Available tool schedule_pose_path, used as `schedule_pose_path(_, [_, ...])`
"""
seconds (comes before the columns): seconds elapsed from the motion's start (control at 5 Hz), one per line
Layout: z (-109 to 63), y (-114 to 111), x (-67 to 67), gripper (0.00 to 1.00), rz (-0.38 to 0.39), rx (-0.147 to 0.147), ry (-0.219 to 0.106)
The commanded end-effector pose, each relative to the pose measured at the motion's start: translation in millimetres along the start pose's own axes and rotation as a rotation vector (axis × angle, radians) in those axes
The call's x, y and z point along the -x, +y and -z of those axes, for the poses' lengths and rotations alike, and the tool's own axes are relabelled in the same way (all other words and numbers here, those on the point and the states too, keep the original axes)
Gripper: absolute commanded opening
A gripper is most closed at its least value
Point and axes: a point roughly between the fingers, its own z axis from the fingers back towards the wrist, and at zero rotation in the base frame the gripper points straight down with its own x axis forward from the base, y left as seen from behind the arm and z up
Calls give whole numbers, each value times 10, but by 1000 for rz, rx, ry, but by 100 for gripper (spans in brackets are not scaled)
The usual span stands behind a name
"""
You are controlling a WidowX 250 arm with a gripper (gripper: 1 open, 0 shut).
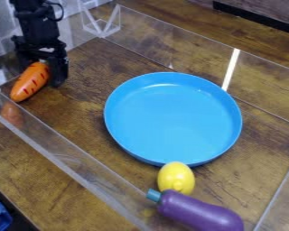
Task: Put the carrot on the blue tray
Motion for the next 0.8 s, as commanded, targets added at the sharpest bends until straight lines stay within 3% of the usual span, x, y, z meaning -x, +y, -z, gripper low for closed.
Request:
schedule_pose_path(0.0, [-55, 86, 2, 0, -8, -21, -16])
schedule_pose_path(0.6, [-461, -187, 25, 0, 53, -45, -36])
